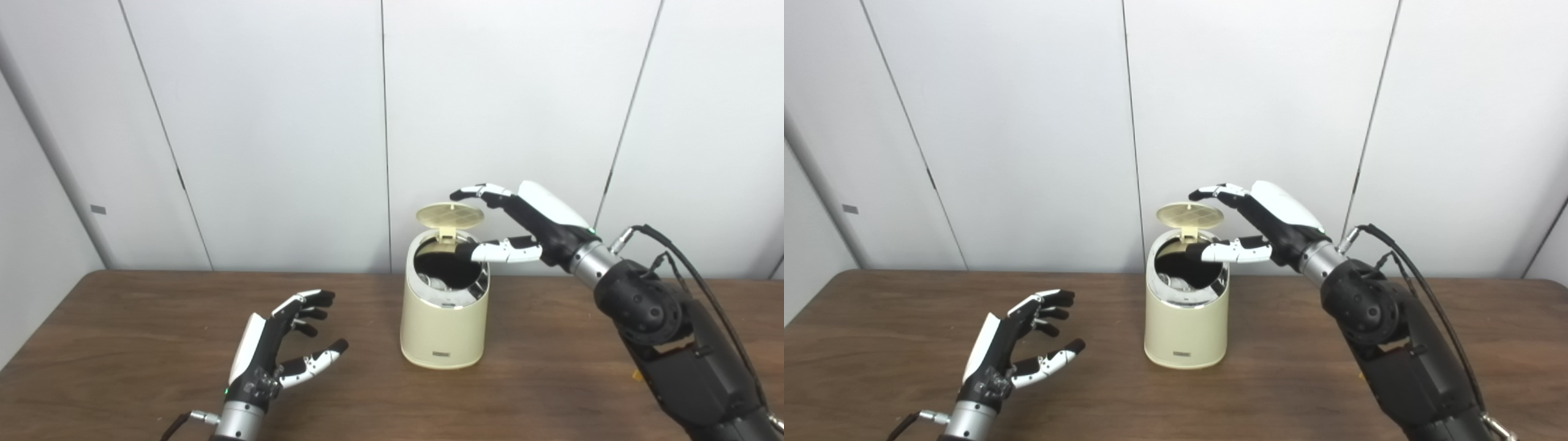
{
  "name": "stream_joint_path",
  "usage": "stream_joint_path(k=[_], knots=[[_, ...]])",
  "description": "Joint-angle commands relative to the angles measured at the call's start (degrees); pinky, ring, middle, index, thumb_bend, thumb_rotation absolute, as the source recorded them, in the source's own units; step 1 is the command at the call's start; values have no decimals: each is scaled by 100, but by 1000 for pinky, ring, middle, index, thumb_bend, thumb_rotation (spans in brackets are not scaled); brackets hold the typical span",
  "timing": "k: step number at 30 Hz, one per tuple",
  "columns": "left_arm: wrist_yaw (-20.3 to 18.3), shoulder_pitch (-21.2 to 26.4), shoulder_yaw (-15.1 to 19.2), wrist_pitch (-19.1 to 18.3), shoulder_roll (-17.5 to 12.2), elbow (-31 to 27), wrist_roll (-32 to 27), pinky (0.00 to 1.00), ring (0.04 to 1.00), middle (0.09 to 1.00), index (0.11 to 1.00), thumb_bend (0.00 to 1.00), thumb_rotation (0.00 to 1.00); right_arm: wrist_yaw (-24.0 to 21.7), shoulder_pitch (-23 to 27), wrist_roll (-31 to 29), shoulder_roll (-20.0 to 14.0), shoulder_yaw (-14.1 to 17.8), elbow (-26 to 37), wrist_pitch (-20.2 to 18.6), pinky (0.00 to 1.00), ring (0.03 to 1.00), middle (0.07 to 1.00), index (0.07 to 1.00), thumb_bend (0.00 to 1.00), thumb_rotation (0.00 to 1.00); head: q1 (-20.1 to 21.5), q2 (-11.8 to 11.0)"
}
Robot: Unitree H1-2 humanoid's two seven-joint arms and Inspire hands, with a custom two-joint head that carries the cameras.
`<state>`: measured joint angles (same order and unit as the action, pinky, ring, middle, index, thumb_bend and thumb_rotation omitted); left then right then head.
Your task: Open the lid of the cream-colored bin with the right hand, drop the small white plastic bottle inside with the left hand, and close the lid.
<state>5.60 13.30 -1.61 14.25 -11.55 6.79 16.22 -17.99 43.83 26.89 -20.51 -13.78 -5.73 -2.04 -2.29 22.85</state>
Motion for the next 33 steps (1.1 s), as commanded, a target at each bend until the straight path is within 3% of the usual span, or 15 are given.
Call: stream_joint_path(k=[1, 33], knots=[[54, 228, 54, 152, -26, -48, 10, 570, 694, 744, 750, 593, 109, 0, 378, 15, -73, 29, 241, 141, 824, 934, 872, 821, 672, 780, -8, 17], [18, 224, 96, 93, 19, -115, -78, 559, 693, 751, 758, 596, 97, -215, 147, 167, -89, -36, 829, 157, 835, 947, 821, 769, 673, 732, -42, 99]])
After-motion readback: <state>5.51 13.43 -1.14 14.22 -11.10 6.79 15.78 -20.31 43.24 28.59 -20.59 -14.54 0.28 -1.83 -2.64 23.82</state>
